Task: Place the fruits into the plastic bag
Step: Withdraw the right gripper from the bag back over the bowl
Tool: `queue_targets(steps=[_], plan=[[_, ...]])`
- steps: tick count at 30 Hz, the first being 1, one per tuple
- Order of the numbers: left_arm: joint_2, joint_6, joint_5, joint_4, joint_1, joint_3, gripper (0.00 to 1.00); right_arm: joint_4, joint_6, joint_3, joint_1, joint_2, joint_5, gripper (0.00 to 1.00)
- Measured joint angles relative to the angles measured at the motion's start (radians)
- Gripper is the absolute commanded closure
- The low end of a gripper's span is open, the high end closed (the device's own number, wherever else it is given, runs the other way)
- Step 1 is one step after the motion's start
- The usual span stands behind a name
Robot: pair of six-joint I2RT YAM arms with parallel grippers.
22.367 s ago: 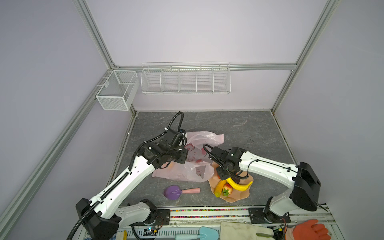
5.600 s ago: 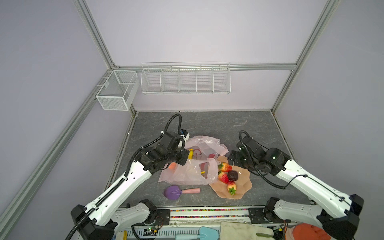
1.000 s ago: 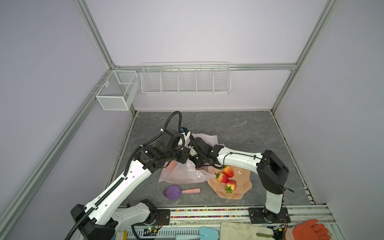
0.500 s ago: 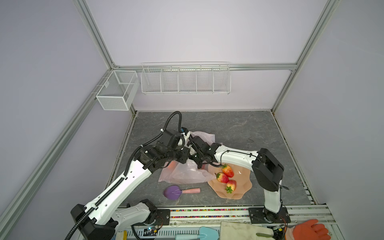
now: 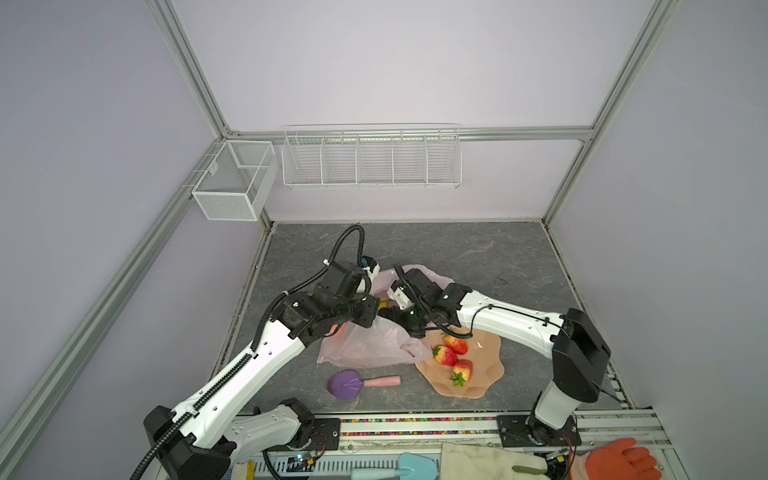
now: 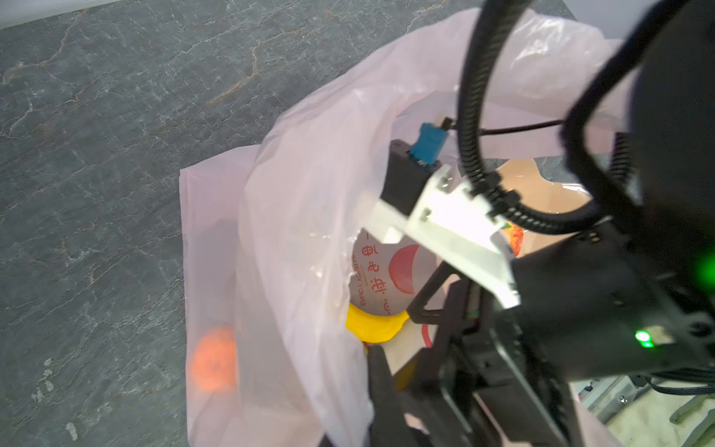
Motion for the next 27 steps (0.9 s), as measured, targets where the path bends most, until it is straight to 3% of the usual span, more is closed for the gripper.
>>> queue_targets(steps=[14, 27], plan=[[0.005, 0.000, 0.005, 0.001, 0.000, -0.008, 1.00, -0.137, -0.049, -0.052, -0.007, -0.222, 0.275, 0.00], [0.005, 0.001, 0.027, 0.002, 0.000, -0.008, 1.00, -0.175, -0.050, -0.035, -0.038, -0.236, 0.492, 0.02]])
